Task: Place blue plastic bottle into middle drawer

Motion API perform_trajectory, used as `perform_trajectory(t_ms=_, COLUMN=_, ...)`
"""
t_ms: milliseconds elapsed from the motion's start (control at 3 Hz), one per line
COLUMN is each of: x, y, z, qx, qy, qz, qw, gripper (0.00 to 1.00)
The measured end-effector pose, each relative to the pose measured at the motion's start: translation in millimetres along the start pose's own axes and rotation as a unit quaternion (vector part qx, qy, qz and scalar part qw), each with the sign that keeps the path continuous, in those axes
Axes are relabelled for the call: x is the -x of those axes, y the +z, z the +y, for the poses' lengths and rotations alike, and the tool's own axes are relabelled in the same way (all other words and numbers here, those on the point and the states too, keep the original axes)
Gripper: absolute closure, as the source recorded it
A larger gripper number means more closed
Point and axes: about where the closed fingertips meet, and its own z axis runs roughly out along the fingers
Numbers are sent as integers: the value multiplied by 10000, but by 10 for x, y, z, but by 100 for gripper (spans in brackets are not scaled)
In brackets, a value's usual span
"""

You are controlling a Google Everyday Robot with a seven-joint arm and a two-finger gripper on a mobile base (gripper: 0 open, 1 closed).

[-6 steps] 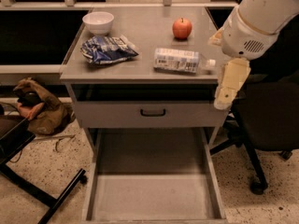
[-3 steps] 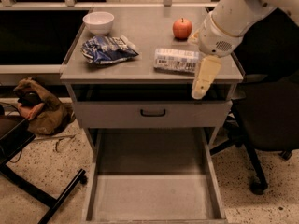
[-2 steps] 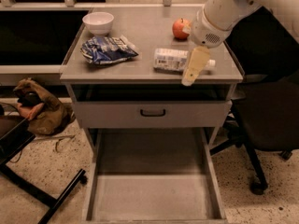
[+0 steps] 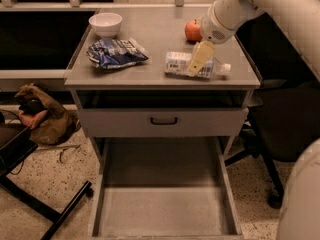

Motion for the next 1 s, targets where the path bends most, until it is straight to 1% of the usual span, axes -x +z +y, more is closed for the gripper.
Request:
perform_trajectory(t_ms=333, x=-204, y=210, z=-159, qx=-129, qy=442, qz=-253, qw=9986, gripper=0)
perform_trajectory(t_ms=667, x=-395, y=337, z=-215, qx=-155, qy=744, qz=-330, qw=9966, gripper=0)
perform_trajectory(t_ms=1000, x=-400, y=346, z=-213, qx=-150, qy=748, qz=-330, qw=9965, gripper=19)
